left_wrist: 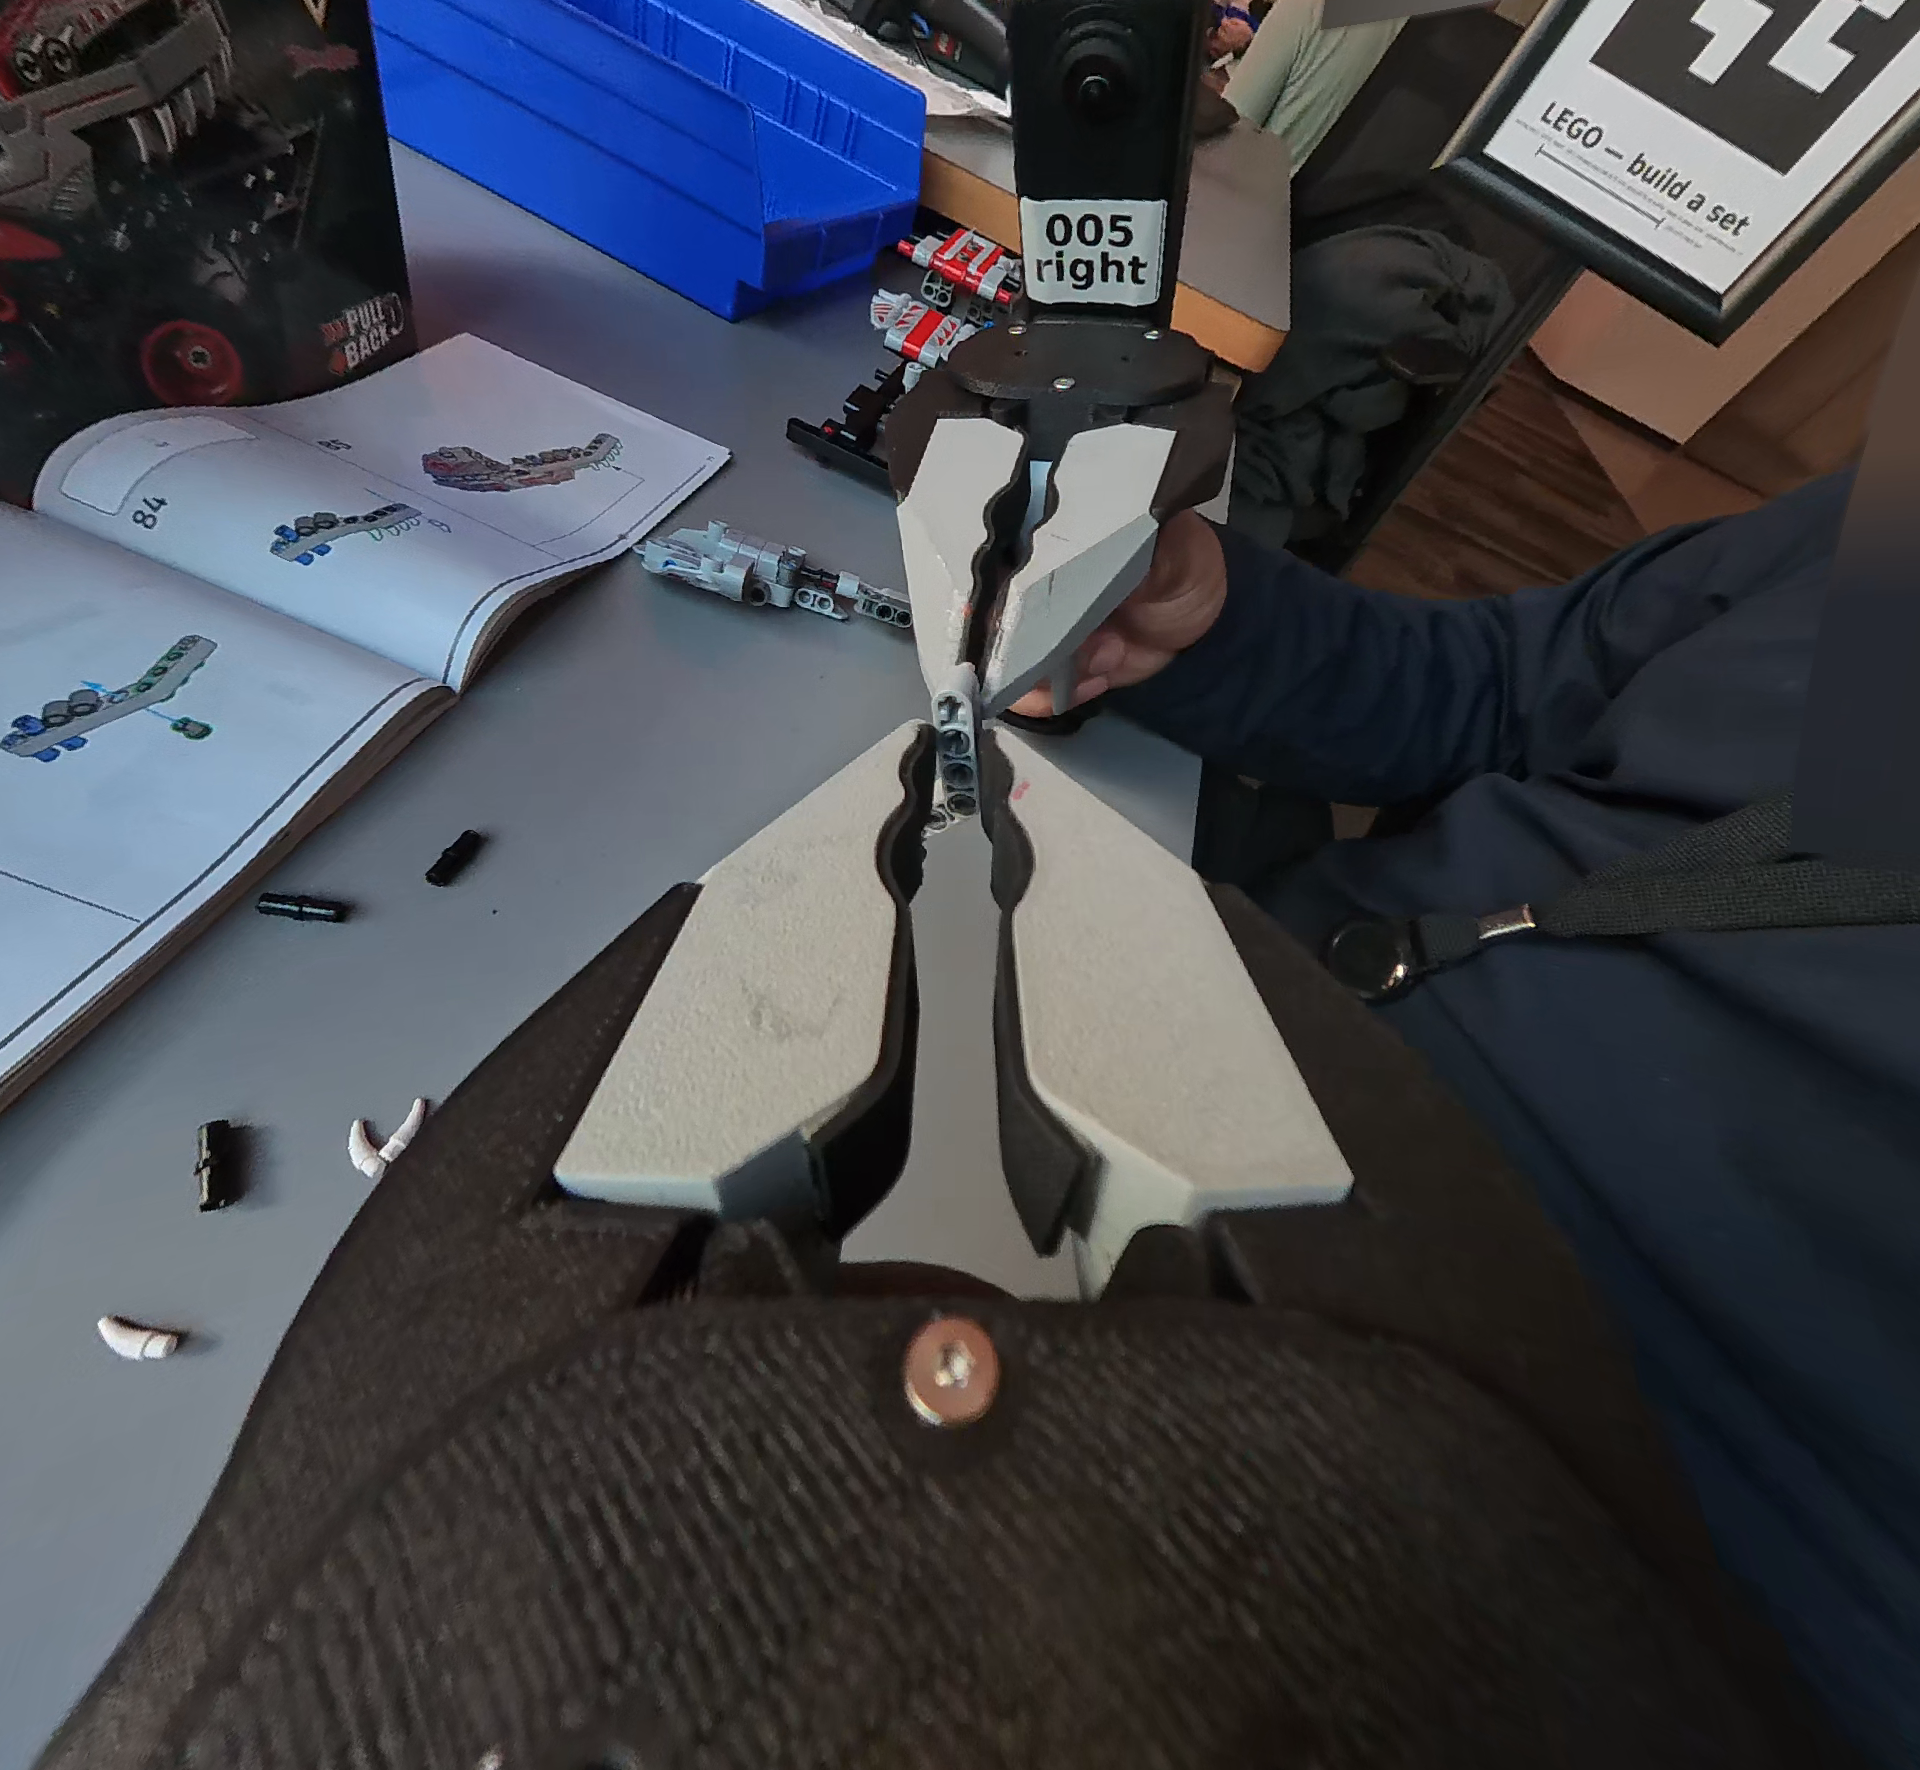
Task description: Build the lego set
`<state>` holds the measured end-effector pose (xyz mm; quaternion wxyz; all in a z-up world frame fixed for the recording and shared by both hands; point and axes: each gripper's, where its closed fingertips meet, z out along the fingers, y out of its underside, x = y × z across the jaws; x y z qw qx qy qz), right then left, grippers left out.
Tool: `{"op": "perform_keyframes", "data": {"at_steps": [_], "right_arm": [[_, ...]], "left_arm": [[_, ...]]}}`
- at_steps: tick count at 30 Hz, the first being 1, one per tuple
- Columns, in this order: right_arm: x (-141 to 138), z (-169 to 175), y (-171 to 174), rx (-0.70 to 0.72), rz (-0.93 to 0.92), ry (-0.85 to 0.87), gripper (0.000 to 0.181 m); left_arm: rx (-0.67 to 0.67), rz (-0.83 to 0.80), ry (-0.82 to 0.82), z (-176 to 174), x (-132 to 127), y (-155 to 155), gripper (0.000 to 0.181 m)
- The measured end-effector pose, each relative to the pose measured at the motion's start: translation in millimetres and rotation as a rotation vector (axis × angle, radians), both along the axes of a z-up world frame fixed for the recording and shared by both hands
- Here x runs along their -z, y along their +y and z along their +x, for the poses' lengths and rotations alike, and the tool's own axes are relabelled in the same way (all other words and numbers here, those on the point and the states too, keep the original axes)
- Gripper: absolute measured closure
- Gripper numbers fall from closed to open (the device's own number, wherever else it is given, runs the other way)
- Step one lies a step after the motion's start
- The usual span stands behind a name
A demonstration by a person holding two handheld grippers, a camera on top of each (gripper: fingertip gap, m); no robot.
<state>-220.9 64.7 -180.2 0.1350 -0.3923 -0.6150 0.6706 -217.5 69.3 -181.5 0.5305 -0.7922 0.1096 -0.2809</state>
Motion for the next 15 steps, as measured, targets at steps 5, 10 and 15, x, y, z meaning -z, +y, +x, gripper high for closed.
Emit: {"op": "perform_keyframes", "data": {"at_steps": [5, 10, 15], "right_arm": [[4.1, 2.0, -2.8, -0.032, 0.000, -0.030, 0.181], [8.2, 0.4, -1.0, -0.011, 0.031, -0.041, 0.181], [9.8, -1.4, -0.2, 0.017, 0.061, -0.035, 0.181]], "left_arm": [[0.017, -0.004, 0.018, 1.7, 0.7, -0.4, 0.176], [0.013, -0.028, 0.069, 0.8, 4.7, 1.6, 0.176], [0.005, -0.031, 0.014, -0.2, 6.4, 2.2, 0.176]]}}
